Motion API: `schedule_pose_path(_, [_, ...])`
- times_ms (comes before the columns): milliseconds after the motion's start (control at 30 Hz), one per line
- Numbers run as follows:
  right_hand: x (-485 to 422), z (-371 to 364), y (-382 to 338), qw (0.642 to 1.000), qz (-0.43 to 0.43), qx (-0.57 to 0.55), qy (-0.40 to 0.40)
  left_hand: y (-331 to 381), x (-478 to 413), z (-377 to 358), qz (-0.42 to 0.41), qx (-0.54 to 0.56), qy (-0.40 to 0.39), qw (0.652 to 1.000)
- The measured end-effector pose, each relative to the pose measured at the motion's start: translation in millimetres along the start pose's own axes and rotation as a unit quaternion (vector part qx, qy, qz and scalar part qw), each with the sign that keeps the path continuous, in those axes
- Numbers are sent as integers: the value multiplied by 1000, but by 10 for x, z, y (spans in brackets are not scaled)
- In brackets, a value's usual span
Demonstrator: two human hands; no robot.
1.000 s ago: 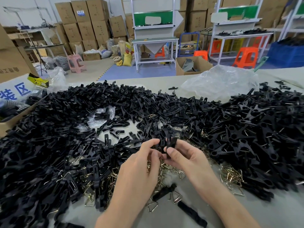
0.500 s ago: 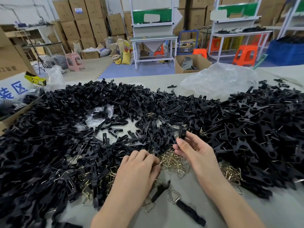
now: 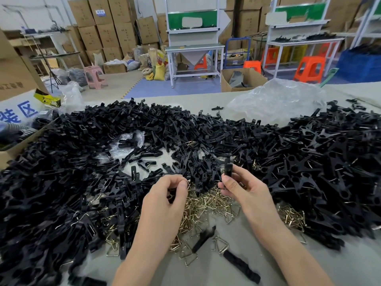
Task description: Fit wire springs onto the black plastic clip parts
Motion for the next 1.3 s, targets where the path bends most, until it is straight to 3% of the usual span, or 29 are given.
schedule_pose_path(133, [16,-14,-26,1000,12,25,0,51,-6,28,-11,33,12,999])
schedule_pose_path(300, [96,-205,-94,988,67,136,-36,91,-7,-75,-19,61,-14,998])
schedule_pose_path(467, [154,-320,-80,974,98,196,-63,25,6,-190,21,120,-47,992])
schedule_pose_path(967, [253,-399,-159,930,179,316,-49,40,30,-271,0,81,-85,993])
schedule_pose_path(1067, [254,-393,-175,934,179,305,-50,33,29,-283,14,104,-98,990])
schedule_pose_path(1233, [249,-419,-175,971,122,178,-107,91,2,-290,40,200,-98,974])
schedule_pose_path(1300, [283,-472,-196,968,122,187,-117,127,23,-360,50,245,-105,963])
Point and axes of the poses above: each hand's wrist, its own x-axis away from the middle knuckle, its own z-axis out of the back of the hand, y = z × x, the point moved 10 cm from there along -x, towards the middle knuckle, and after that the axes turned 12 degrees about -z, right-handed, at the moved point
